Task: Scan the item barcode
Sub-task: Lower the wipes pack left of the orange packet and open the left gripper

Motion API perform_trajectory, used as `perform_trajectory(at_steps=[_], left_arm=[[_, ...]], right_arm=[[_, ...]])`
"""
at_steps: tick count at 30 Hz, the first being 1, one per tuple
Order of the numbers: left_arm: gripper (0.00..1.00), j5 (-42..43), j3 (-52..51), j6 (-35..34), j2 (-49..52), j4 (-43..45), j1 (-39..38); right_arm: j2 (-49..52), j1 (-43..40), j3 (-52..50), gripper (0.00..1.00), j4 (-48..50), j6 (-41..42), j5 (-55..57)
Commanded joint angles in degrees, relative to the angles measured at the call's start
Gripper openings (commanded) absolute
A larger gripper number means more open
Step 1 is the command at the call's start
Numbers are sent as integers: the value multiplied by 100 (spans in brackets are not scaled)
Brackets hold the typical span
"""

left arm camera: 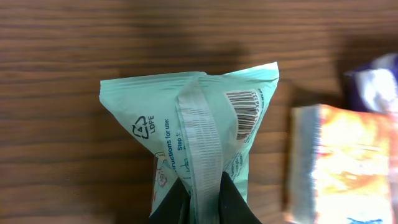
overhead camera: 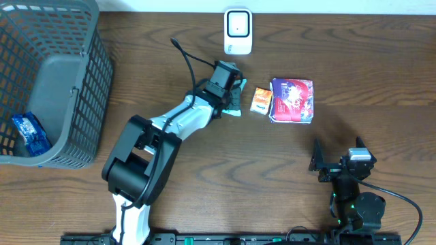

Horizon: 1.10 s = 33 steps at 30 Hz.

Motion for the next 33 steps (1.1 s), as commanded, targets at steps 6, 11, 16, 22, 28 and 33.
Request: perform_trajectory(at_steps=[6,11,16,22,28,33], left_arm=[[8,-109,57,-693,173,424,-629],[8,-216,57,-785,173,612,-798],[8,-214,57,-1185,173,780,-820],[8,-457,57,-1482,173,828,-820],[49,-811,59,-1311,166,503,-820],[99,-813,59,-546,-63,365,-817]], right_arm=[[-24,-31,-15,99,-7,81,-13],[-24,-31,-15,99,-7,81,-13],[-24,-28,-15,99,-7,81,-13],[-24,-28,-15,99,-7,79,-13],[-24,-28,-15,99,-7,79,-13],[-24,-31,-15,99,-7,81,-13]])
